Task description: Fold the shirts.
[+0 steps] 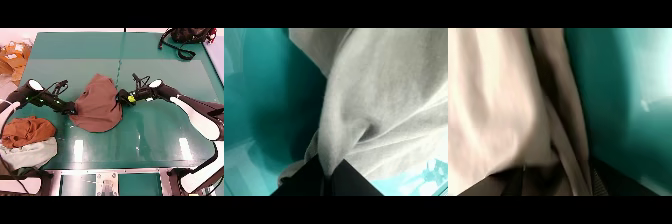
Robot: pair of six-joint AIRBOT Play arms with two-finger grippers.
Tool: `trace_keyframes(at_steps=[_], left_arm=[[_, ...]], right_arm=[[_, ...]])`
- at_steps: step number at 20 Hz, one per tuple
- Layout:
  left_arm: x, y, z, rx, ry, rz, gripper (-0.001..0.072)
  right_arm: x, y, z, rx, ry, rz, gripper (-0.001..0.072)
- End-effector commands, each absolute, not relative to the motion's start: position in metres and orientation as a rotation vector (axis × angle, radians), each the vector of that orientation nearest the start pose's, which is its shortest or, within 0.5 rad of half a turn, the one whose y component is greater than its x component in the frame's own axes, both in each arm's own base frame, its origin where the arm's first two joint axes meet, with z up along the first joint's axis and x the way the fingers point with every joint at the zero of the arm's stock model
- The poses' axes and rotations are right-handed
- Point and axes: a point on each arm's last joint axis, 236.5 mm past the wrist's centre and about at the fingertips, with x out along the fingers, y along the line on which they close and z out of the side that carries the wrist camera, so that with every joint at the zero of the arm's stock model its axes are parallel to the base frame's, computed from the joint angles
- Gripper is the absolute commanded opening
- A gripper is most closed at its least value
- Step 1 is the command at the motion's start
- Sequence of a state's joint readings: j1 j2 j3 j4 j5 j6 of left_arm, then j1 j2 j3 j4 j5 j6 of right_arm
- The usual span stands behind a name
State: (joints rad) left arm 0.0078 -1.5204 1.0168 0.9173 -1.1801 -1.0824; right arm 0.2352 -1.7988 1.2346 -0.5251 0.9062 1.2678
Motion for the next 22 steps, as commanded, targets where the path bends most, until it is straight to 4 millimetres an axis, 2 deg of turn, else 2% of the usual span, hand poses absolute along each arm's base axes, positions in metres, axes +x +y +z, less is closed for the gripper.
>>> trace_keyframes(at_steps=[1, 2, 3, 4, 6, 7, 9, 11, 12, 14, 16, 17, 18, 19, 20, 21, 22], left_arm=[[0.339, -0.129, -0.081, -0.317, 1.478, -0.608, 0.0023], [0.339, -0.129, -0.081, -0.317, 1.478, -0.608, 0.0023], [0.339, -0.129, -0.081, -0.314, 1.478, -0.610, 0.0023], [0.338, -0.129, -0.080, -0.308, 1.479, -0.617, 0.0023], [0.340, -0.129, -0.065, -0.283, 1.472, -0.645, 0.0022], [0.346, -0.130, -0.048, -0.270, 1.443, -0.659, 0.0021], [0.367, -0.131, 0.006, -0.248, 1.318, -0.651, 0.0021], [0.384, -0.137, 0.090, -0.221, 1.117, -0.661, 0.0021], [0.387, -0.139, 0.139, -0.211, 1.001, -0.659, 0.0021], [0.375, -0.142, 0.235, -0.188, 0.781, -0.657, 0.0021], [0.345, -0.145, 0.316, -0.165, 0.592, -0.665, 0.0022], [0.327, -0.149, 0.347, -0.167, 0.520, -0.679, 0.0022], [0.309, -0.153, 0.372, -0.173, 0.459, -0.698, 0.0022], [0.294, -0.157, 0.390, -0.180, 0.416, -0.715, 0.0022], [0.286, -0.158, 0.396, -0.176, 0.397, -0.725, 0.0022], [0.283, -0.160, 0.393, -0.173, 0.414, -0.737, 0.0022], [0.283, -0.161, 0.382, -0.169, 0.458, -0.744, 0.0022]], right_arm=[[0.444, 0.288, -0.077, 0.756, 1.298, 0.615, 0.0283], [0.439, 0.295, -0.080, 0.749, 1.317, 0.630, 0.0211], [0.433, 0.301, -0.083, 0.725, 1.326, 0.655, 0.0087], [0.430, 0.303, -0.082, 0.699, 1.323, 0.684, 0.0016], [0.436, 0.294, -0.062, 0.704, 1.300, 0.713, 0.0014], [0.443, 0.284, -0.040, 0.712, 1.265, 0.732, 0.0014], [0.454, 0.261, 0.024, 0.706, 1.167, 0.788, 0.0014], [0.451, 0.232, 0.110, 0.664, 1.017, 0.844, 0.0014], [0.445, 0.218, 0.152, 0.635, 0.934, 0.857, 0.0014], [0.424, 0.186, 0.233, 0.564, 0.755, 0.856, 0.0015], [0.390, 0.161, 0.297, 0.489, 0.612, 0.845, 0.0015], [0.370, 0.154, 0.323, 0.452, 0.548, 0.834, 0.0015], [0.352, 0.149, 0.343, 0.421, 0.492, 0.824, 0.0015], [0.335, 0.147, 0.360, 0.388, 0.444, 0.814, 0.0015], [0.322, 0.145, 0.368, 0.351, 0.418, 0.799, 0.0016], [0.311, 0.145, 0.369, 0.311, 0.419, 0.786, 0.0016], [0.303, 0.145, 0.362, 0.302, 0.456, 0.777, 0.0016]])
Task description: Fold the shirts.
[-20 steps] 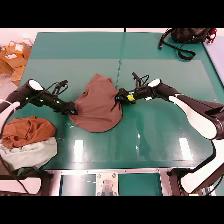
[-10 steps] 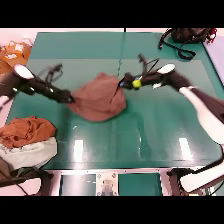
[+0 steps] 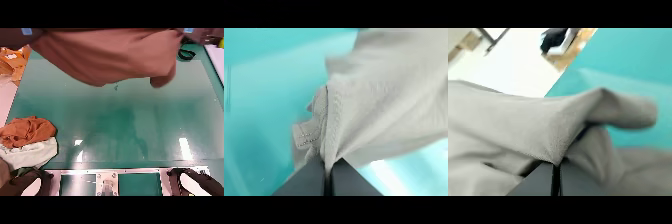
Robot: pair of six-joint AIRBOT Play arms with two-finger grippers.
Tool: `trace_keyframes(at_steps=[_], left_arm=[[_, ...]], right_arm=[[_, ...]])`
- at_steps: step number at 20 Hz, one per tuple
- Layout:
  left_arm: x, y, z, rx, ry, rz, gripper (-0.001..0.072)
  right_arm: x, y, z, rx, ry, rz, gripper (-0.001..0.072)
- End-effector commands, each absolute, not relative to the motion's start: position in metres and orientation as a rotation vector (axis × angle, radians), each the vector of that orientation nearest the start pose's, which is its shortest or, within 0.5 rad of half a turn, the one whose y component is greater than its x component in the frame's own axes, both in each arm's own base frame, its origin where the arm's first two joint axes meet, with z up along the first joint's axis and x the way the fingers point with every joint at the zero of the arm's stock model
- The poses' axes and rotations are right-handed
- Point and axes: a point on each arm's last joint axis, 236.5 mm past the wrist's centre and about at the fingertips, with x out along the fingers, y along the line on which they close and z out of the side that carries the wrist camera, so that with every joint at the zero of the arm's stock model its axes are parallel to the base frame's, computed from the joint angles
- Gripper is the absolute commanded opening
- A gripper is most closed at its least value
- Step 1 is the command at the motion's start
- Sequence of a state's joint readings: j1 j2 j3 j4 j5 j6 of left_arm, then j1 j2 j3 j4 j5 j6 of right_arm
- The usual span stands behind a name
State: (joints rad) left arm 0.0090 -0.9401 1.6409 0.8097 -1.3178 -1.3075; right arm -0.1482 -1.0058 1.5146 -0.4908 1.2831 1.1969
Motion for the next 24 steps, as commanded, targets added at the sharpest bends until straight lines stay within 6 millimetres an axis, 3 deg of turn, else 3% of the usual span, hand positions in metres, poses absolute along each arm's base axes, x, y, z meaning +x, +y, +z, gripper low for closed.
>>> trace_keyframes(at_steps=[1, 4, 7, 10, 11, 14, 16, 18, 19, 20, 21, 24], left_arm=[[0.284, -0.162, 0.367, -0.171, 0.512, -0.753, 0.0022], [0.312, -0.161, 0.298, -0.186, 0.675, -0.761, 0.0023], [0.344, -0.160, 0.206, -0.261, 0.818, -0.729, 0.0023], [0.377, -0.155, 0.106, -0.372, 0.916, -0.652, 0.0023], [0.385, -0.155, 0.075, -0.420, 0.941, -0.631, 0.0023], [0.412, -0.158, 0.012, -0.559, 0.978, -0.580, 0.0023], [0.433, -0.160, -0.009, -0.663, 0.961, -0.547, 0.0023], [0.447, -0.161, -0.016, -0.710, 0.933, -0.540, 0.0024], [0.450, -0.161, -0.014, -0.699, 0.924, -0.544, 0.0024], [0.453, -0.161, -0.009, -0.693, 0.913, -0.551, 0.0024], [0.457, -0.161, -0.003, -0.686, 0.902, -0.558, 0.0024], [0.458, -0.163, 0.003, -0.674, 0.896, -0.577, 0.0024]], right_arm=[[0.296, 0.146, 0.350, 0.304, 0.515, 0.780, 0.0016], [0.298, 0.153, 0.289, 0.354, 0.695, 0.776, 0.0016], [0.310, 0.171, 0.184, 0.463, 0.904, 0.743, 0.0016], [0.340, 0.178, 0.069, 0.543, 1.041, 0.619, 0.0017], [0.351, 0.177, 0.039, 0.557, 1.076, 0.575, 0.0017], [0.385, 0.174, -0.026, 0.645, 1.167, 0.472, 0.0017], [0.408, 0.172, -0.047, 0.646, 1.186, 0.454, 0.0017], [0.427, 0.173, -0.043, 0.643, 1.174, 0.471, 0.0017], [0.437, 0.172, -0.033, 0.637, 1.155, 0.486, 0.0061], [0.445, 0.169, -0.021, 0.636, 1.133, 0.498, 0.0243], [0.449, 0.164, -0.009, 0.634, 1.126, 0.517, 0.0376], [0.435, 0.125, 0.010, 0.617, 1.197, 0.540, 0.0371]])
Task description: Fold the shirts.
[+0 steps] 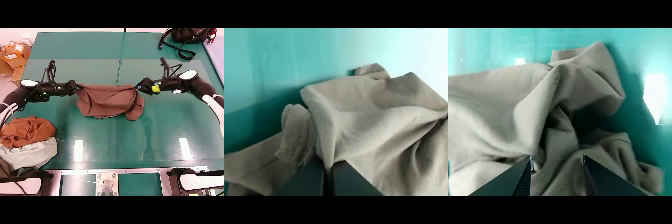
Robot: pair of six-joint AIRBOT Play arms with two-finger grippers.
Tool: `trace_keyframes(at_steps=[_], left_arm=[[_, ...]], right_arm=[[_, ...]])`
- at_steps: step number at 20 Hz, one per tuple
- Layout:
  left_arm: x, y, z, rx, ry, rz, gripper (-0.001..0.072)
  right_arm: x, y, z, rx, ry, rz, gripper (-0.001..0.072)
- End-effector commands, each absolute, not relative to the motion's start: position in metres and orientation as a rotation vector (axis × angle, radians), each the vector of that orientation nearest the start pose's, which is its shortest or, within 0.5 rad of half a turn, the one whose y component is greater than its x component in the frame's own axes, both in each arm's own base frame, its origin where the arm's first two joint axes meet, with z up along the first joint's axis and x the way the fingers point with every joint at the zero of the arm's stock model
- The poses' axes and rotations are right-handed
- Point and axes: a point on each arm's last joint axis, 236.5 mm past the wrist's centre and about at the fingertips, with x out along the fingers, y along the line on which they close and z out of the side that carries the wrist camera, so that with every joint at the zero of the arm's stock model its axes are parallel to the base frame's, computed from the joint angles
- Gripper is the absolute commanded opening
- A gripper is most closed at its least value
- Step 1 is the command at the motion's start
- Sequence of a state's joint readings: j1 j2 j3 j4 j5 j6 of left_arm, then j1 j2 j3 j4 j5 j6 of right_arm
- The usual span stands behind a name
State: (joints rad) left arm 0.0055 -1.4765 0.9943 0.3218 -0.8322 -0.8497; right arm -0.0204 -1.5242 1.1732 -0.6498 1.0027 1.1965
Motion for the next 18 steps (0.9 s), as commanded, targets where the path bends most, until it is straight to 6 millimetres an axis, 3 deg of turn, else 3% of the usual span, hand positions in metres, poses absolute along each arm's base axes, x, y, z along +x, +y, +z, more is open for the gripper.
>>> trace_keyframes(at_steps=[1, 4, 5, 6, 9, 11, 14, 15, 17, 18], left_arm=[[0.457, -0.161, 0.001, -0.660, 0.900, -0.573, 0.0024], [0.455, -0.160, -0.003, -0.633, 0.912, -0.575, 0.0024], [0.455, -0.160, -0.003, -0.632, 0.912, -0.574, 0.0024], [0.455, -0.160, -0.003, -0.632, 0.912, -0.574, 0.0023], [0.455, -0.160, -0.003, -0.630, 0.913, -0.575, 0.0024], [0.454, -0.161, -0.003, -0.633, 0.917, -0.580, 0.0024], [0.447, -0.166, -0.003, -0.638, 0.939, -0.610, 0.0024], [0.444, -0.167, -0.004, -0.633, 0.947, -0.616, 0.0024], [0.443, -0.168, -0.003, -0.631, 0.952, -0.626, 0.0023], [0.443, -0.168, 0.002, -0.618, 0.946, -0.636, 0.0023]], right_arm=[[0.423, 0.106, 0.009, 0.633, 1.245, 0.518, 0.0370], [0.381, 0.060, -0.009, 0.680, 1.361, 0.395, 0.0374], [0.367, 0.059, -0.018, 0.705, 1.379, 0.373, 0.0453], [0.350, 0.064, -0.033, 0.723, 1.404, 0.358, 0.0537], [0.315, 0.105, -0.079, 0.790, 1.448, 0.370, 0.0542], [0.313, 0.133, -0.096, 0.804, 1.450, 0.397, 0.0542], [0.336, 0.167, -0.094, 0.827, 1.410, 0.475, 0.0540], [0.345, 0.173, -0.091, 0.827, 1.399, 0.491, 0.0459], [0.365, 0.177, -0.083, 0.805, 1.366, 0.516, 0.0124], [0.375, 0.175, -0.074, 0.777, 1.336, 0.534, 0.0017]])
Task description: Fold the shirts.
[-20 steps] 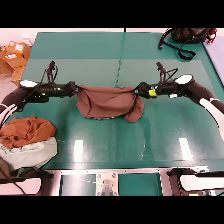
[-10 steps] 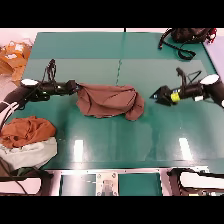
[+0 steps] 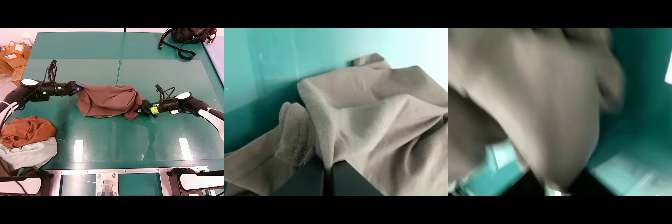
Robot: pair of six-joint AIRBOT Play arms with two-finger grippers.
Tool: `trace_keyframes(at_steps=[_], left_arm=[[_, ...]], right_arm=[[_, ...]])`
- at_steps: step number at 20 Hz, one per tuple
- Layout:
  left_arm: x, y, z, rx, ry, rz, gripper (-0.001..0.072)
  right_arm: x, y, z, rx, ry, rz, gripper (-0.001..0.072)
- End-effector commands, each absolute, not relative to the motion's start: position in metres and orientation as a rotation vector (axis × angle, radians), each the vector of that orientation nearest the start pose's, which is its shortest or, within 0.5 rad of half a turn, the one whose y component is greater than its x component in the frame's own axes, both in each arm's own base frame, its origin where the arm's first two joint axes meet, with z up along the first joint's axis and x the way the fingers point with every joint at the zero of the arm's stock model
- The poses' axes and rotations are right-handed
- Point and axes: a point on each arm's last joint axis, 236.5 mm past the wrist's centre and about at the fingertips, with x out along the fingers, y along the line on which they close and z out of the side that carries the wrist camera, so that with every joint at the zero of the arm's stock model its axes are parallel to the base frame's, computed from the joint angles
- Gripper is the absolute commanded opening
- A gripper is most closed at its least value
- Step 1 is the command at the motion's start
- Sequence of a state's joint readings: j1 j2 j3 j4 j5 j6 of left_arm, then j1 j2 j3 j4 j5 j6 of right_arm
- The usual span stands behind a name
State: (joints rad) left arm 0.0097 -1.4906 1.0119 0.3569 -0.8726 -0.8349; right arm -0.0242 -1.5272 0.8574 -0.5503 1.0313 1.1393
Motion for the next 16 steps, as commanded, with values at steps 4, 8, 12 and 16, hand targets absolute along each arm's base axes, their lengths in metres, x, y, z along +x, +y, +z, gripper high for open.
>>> trace_keyframes(at_steps=[4, 8, 12, 16], left_arm=[[0.447, -0.137, 0.061, -0.506, 0.923, -0.626, 0.0022], [0.432, -0.094, 0.159, -0.306, 0.821, -0.571, 0.0022], [0.391, -0.105, 0.276, -0.159, 0.592, -0.620, 0.0022], [0.325, -0.116, 0.381, -0.018, 0.342, -0.631, 0.0022]], right_arm=[[0.378, 0.138, -0.025, 0.569, 1.373, 0.576, 0.0016], [0.400, 0.084, 0.112, 0.457, 1.082, 0.496, 0.0016], [0.372, 0.062, 0.281, 0.319, 0.670, 0.439, 0.0015], [0.307, 0.073, 0.396, 0.202, 0.378, 0.425, 0.0015]])
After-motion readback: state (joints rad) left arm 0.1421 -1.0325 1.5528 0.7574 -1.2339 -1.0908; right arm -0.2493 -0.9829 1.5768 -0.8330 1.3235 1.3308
